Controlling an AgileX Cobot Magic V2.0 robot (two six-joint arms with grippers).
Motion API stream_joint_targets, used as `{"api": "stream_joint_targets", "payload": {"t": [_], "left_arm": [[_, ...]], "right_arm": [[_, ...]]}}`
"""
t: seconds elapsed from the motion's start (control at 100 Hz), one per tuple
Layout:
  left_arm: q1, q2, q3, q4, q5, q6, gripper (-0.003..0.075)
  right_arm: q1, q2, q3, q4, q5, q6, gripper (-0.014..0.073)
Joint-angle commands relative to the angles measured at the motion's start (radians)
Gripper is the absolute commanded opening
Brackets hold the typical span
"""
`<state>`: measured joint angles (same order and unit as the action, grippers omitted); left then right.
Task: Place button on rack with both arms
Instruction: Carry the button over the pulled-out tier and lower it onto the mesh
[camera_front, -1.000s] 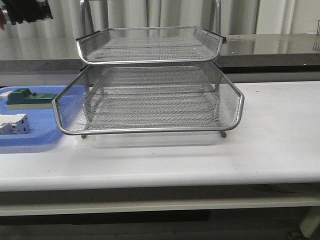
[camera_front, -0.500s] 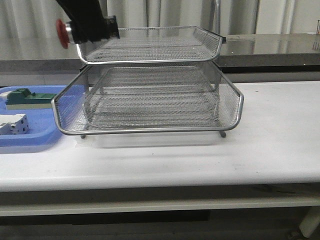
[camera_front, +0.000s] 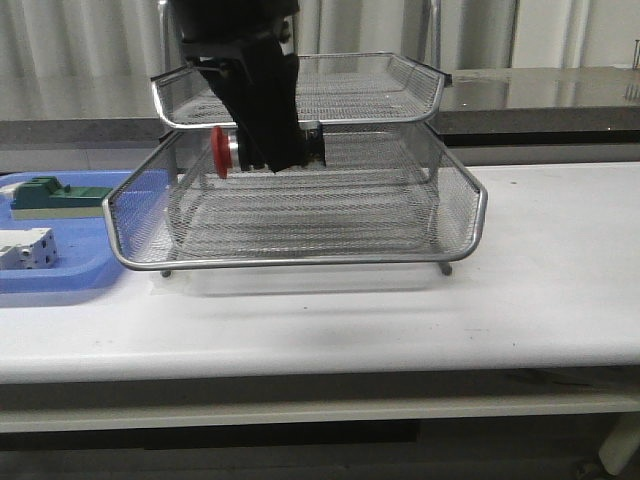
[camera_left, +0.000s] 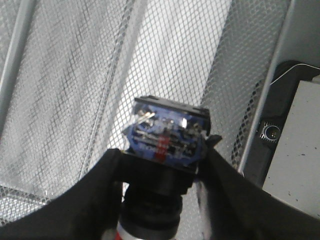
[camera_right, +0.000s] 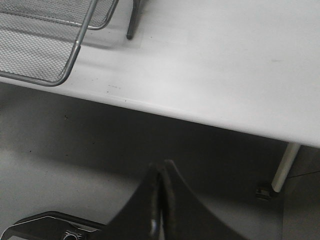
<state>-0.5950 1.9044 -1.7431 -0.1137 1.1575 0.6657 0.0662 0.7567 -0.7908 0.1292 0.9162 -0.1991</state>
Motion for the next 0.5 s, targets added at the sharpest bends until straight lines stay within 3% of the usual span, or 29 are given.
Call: {"api": "stream_joint_targets", "payload": {"t": [0.0, 0.38, 0.49], "left_arm": [[-0.011, -0.032, -0.027, -0.021, -0.066, -0.001, 0.0004], [-0.013, 0.001, -0.027, -0.026, -0.082, -0.001, 0.0008], [-0.013, 0.001, -0.027, -0.026, -0.076, -0.001, 0.0065]], "right_arm": [[0.002, -0.006, -0.034, 0.000, -0.049, -0.002, -0.0057], [0.002, -0.006, -0.034, 0.000, -0.049, -0.002, -0.0057], [0.002, -0.006, -0.034, 0.000, -0.049, -0.002, -0.0057]]}}
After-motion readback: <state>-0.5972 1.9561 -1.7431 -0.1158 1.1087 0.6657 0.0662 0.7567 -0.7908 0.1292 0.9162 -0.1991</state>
